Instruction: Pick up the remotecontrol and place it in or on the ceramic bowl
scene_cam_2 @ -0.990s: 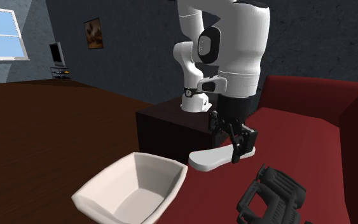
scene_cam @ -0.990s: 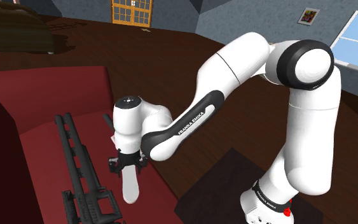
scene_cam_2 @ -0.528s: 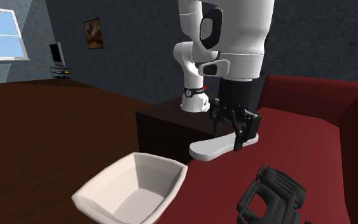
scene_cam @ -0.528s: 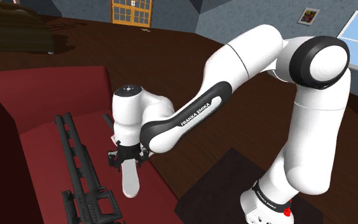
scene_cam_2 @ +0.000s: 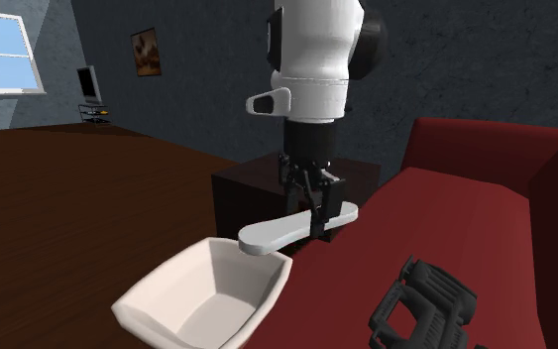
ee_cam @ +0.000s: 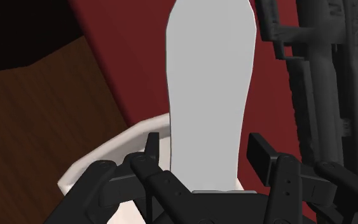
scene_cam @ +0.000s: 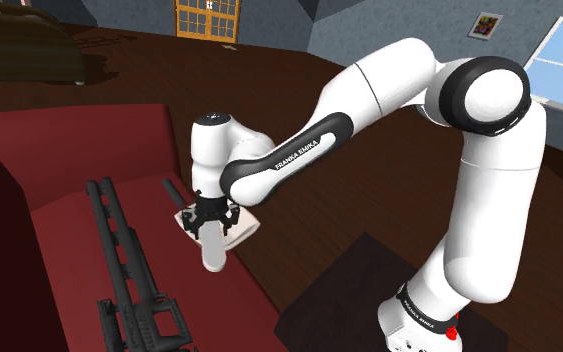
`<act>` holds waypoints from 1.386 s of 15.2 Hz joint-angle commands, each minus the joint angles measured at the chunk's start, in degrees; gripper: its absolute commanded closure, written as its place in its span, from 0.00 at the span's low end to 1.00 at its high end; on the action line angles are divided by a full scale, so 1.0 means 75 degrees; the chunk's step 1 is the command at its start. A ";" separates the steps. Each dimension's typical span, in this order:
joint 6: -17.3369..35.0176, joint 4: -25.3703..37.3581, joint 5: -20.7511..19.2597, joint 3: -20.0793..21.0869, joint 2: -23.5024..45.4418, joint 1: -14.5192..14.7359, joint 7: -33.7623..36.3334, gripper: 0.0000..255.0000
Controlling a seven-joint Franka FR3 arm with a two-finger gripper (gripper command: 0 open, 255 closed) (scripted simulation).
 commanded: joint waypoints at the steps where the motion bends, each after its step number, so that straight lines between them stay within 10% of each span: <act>1: -0.0130 0.0302 -0.0015 -0.0116 0.0156 -0.0205 -0.0371 1.00; 10: -0.0736 0.1833 -0.0110 -0.0581 0.1017 -0.0934 -0.1779 1.00; 21: 0.0019 0.1774 -0.0503 -0.0860 0.1756 -0.0742 -0.1521 1.00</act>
